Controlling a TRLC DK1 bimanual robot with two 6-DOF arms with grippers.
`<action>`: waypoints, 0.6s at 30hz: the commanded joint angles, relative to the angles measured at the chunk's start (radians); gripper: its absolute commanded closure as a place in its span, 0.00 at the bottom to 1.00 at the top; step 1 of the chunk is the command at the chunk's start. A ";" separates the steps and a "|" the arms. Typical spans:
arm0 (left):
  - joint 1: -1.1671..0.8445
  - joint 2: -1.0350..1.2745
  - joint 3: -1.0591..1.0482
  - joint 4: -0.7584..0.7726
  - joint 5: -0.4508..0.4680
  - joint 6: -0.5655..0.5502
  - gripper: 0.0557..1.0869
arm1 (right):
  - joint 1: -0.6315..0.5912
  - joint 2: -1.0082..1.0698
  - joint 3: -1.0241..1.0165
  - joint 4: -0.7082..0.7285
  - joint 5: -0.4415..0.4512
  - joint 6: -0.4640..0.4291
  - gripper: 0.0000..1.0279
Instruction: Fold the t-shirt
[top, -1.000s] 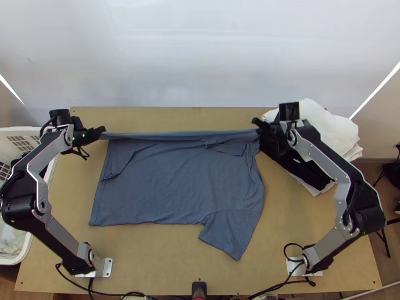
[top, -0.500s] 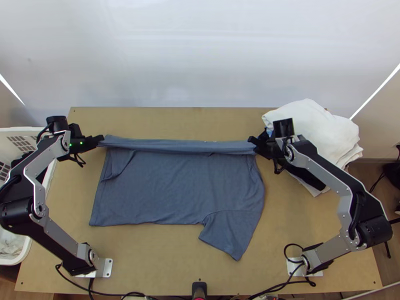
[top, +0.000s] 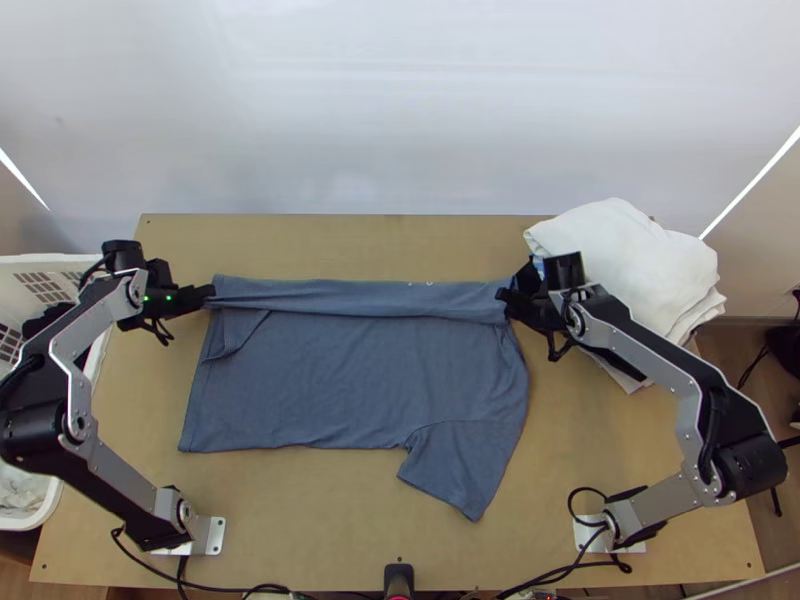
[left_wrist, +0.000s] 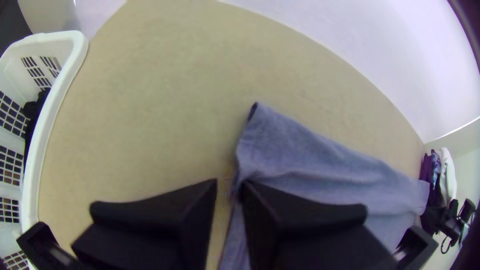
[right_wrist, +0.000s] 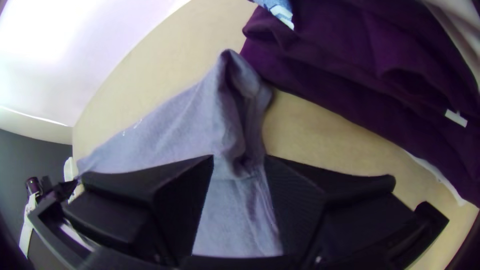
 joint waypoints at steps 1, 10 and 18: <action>-0.003 -0.074 -0.022 -0.058 -0.002 0.027 0.28 | 0.030 -0.086 -0.064 -0.044 0.004 -0.009 0.27; 0.018 -0.181 -0.061 -0.045 0.000 0.037 0.07 | 0.122 -0.327 -0.126 -0.520 0.016 0.147 0.04; -0.006 -0.241 -0.070 -0.065 0.028 0.004 0.08 | 0.331 -0.591 -0.218 -0.860 0.052 0.221 0.05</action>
